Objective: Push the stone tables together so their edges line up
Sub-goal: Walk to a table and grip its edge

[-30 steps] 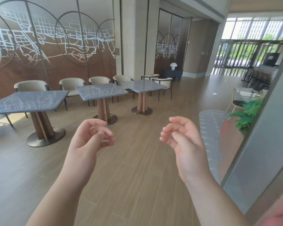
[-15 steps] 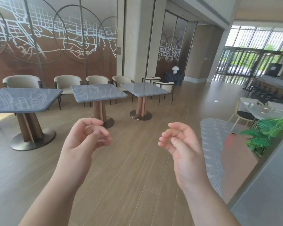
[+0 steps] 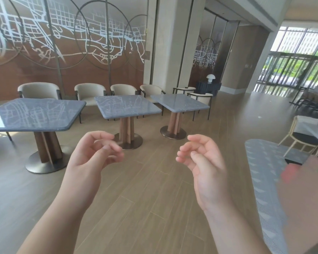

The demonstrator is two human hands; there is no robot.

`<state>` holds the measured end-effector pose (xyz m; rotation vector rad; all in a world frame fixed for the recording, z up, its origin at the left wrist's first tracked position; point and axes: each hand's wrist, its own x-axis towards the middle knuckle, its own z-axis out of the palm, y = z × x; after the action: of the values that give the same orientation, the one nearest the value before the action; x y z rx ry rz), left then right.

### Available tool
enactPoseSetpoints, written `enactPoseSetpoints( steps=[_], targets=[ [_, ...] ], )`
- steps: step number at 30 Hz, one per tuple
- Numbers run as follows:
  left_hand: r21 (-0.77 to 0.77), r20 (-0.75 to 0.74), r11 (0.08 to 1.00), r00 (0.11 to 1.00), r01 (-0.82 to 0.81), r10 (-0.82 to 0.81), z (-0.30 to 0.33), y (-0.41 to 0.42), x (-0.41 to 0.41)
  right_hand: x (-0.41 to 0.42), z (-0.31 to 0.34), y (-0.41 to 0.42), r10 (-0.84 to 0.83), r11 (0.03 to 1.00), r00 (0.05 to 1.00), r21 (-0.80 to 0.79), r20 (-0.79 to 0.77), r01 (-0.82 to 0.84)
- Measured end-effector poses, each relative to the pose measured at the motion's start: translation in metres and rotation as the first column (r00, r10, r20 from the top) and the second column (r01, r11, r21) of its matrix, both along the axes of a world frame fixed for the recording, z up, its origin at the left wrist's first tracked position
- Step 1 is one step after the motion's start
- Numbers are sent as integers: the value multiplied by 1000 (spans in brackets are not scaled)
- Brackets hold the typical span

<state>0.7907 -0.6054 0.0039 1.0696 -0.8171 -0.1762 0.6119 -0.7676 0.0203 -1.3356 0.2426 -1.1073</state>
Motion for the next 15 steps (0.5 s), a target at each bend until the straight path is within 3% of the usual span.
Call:
enactPoseSetpoints(
  steps=[15],
  targets=[
    [54,-76,959,956,-279,282,-23,58,200,261,-34,14,314,947,949,70,-14,-312]
  ],
)
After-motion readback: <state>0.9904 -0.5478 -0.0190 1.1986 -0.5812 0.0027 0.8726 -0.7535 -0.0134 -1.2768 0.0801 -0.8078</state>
